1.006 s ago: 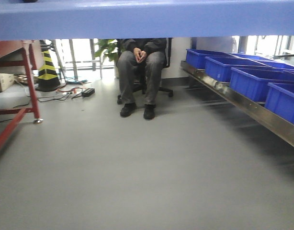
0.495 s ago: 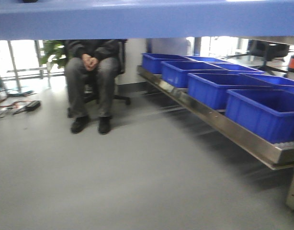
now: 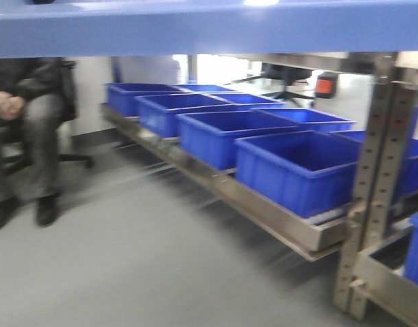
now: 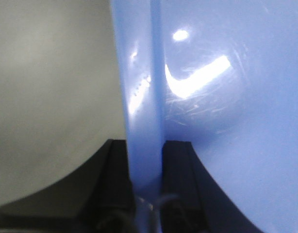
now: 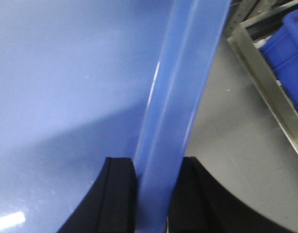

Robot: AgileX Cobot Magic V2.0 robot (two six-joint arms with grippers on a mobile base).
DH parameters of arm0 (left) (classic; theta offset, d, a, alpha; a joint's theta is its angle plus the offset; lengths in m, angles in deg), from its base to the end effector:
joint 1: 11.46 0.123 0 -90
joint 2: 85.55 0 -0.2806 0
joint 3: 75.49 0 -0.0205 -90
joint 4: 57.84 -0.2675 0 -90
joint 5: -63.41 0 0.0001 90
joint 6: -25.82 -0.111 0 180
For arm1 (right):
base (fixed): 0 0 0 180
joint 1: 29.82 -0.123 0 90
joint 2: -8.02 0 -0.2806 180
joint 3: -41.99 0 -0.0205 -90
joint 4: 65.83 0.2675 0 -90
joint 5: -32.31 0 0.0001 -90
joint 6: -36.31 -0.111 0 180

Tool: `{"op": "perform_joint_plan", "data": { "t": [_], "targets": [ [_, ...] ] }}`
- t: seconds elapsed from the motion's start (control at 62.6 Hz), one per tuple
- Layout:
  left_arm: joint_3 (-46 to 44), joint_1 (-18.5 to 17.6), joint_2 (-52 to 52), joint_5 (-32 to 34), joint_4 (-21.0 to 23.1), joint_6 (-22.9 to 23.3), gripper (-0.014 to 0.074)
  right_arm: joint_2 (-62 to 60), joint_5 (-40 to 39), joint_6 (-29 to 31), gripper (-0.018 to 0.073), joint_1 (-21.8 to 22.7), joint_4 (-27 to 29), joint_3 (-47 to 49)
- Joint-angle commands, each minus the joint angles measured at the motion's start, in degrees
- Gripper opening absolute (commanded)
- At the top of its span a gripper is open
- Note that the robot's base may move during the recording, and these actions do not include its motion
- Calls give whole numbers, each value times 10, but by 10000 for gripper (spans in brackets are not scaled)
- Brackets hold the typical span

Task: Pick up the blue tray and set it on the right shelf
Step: 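Hold the tray with both grippers while driving to the shelving rack, then align the base with the roller shelf, tray held in both grippers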

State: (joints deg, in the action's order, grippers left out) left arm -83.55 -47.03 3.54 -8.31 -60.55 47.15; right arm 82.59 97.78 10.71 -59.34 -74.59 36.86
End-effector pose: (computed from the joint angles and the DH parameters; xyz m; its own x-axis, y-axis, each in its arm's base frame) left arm 0.2529 -0.1747 0.3669 -0.8748 0.1959 -0.4432 0.2758 0.9533 -0.1229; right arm 0.2234 0.1088 0.3715 -0.8169 -0.0373 -0.5755 -0.1223 0.9864 0.1096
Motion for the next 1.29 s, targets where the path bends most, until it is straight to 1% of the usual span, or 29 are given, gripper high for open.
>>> {"op": "perform_joint_plan", "data": {
  "t": [0.0, 1.277],
  "targets": [
    [-18, -5, -17, -48, 4, -18, -48, -12, -46, 21, 56, -3, -1, 18],
    [-18, -5, -17, -48, 5, -18, -48, -11, -46, 21, 56, -3, -1, 18]
  ]
}}
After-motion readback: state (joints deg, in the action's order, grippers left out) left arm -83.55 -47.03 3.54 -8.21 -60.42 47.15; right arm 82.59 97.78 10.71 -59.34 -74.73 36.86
